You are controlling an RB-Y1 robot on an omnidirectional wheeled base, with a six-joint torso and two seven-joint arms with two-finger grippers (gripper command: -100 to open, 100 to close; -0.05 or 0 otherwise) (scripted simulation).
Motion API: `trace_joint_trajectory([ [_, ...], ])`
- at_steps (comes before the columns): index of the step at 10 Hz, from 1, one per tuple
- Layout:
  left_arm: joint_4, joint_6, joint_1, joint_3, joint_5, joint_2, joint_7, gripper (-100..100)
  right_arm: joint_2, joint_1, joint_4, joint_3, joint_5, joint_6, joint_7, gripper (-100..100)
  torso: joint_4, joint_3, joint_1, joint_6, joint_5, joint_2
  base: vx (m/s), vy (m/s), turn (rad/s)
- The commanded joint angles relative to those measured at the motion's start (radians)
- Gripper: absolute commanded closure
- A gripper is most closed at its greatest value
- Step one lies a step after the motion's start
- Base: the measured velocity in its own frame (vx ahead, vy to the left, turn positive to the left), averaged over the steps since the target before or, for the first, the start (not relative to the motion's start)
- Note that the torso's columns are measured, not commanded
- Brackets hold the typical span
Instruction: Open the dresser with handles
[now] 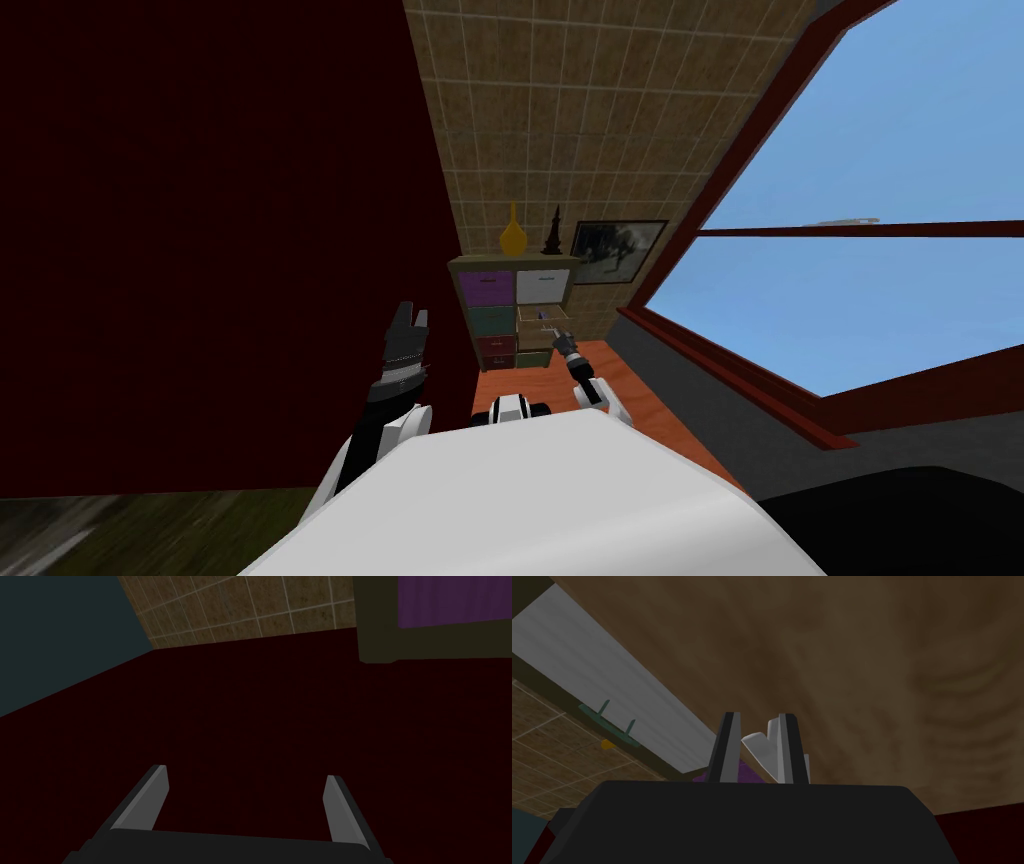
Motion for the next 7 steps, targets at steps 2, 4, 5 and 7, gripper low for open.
trace_joint_trajectory([
  [2, 0.0, 0.0, 0.0, 0.0, 0.0, 0.0, 0.0, 0, -0.028, -0.015, -0.022, 0.009, 0.005, 0.047, -0.035, -100, 0.0, -0.005, -0.001, 0.0, 0.001, -0.009, -0.1, 0.011, 0.033],
  [4, 0.0, 0.0, 0.001, 0.0, 0.0, 0.0, 0.0, 0, -0.054, -0.034, -0.042, 0.014, 0.009, 0.093, -0.066, -100, -0.001, -0.009, -0.003, 0.001, 0.001, -0.014, -0.013, 0.008, 0.046],
  [5, 0.0, 0.0, 0.001, 0.0, 0.0, 0.0, 0.0, 0, -0.067, -0.043, -0.052, 0.017, 0.011, 0.115, -0.082, -100, 0.0, -0.006, -0.003, 0.002, 0.001, -0.009, -0.027, 0.005, 0.045],
  [7, 0.0, 0.0, 0.0, 0.0, 0.0, 0.0, 0.0, 0, -0.092, -0.062, -0.072, 0.022, 0.015, 0.161, -0.113, -100, 0.003, -0.001, -0.003, 0.002, 0.002, -0.002, -0.057, 0.015, 0.037],
])
